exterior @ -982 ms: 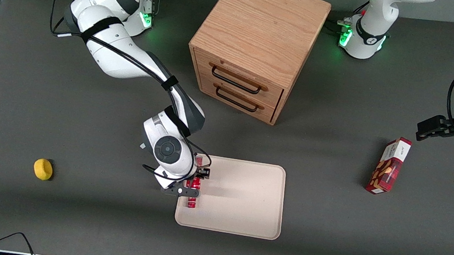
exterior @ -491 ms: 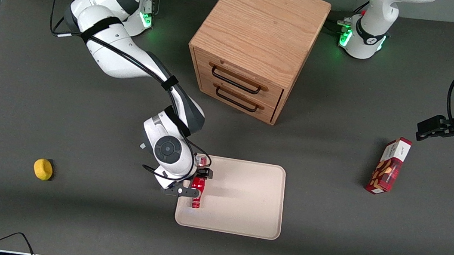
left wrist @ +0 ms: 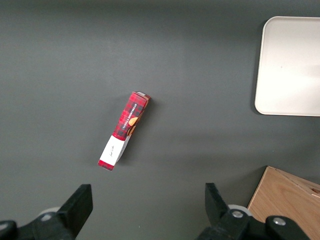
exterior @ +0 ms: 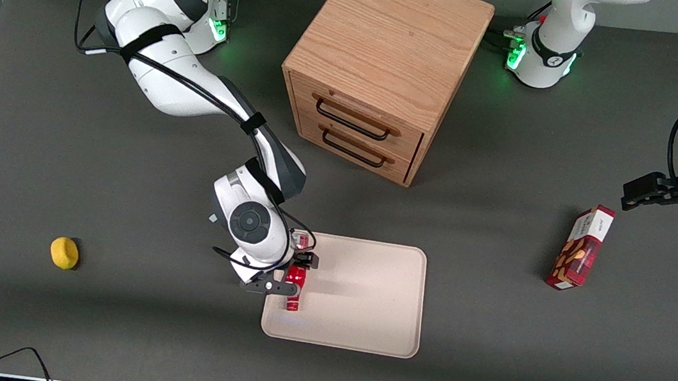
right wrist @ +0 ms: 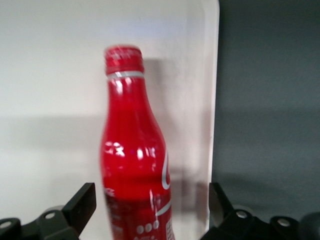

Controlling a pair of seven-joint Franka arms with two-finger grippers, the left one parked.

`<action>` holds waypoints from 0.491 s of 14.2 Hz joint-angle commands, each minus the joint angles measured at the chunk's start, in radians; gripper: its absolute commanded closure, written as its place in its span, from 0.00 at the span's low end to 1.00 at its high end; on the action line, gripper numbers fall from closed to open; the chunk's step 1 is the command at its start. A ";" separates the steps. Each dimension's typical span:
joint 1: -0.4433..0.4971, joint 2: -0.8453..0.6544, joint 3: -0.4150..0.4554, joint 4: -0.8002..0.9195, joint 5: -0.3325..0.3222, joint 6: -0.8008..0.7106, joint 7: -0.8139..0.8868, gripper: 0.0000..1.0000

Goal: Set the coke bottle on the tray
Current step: 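Open the right gripper to release the bottle on the tray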

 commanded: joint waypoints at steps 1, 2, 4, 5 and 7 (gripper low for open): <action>-0.018 -0.118 0.035 -0.020 -0.012 -0.070 0.011 0.00; -0.024 -0.167 0.037 -0.020 -0.011 -0.112 0.009 0.00; -0.050 -0.275 0.041 -0.020 0.012 -0.242 0.008 0.00; -0.070 -0.337 0.041 -0.020 0.038 -0.312 0.000 0.00; -0.112 -0.452 0.031 -0.020 0.104 -0.446 -0.003 0.00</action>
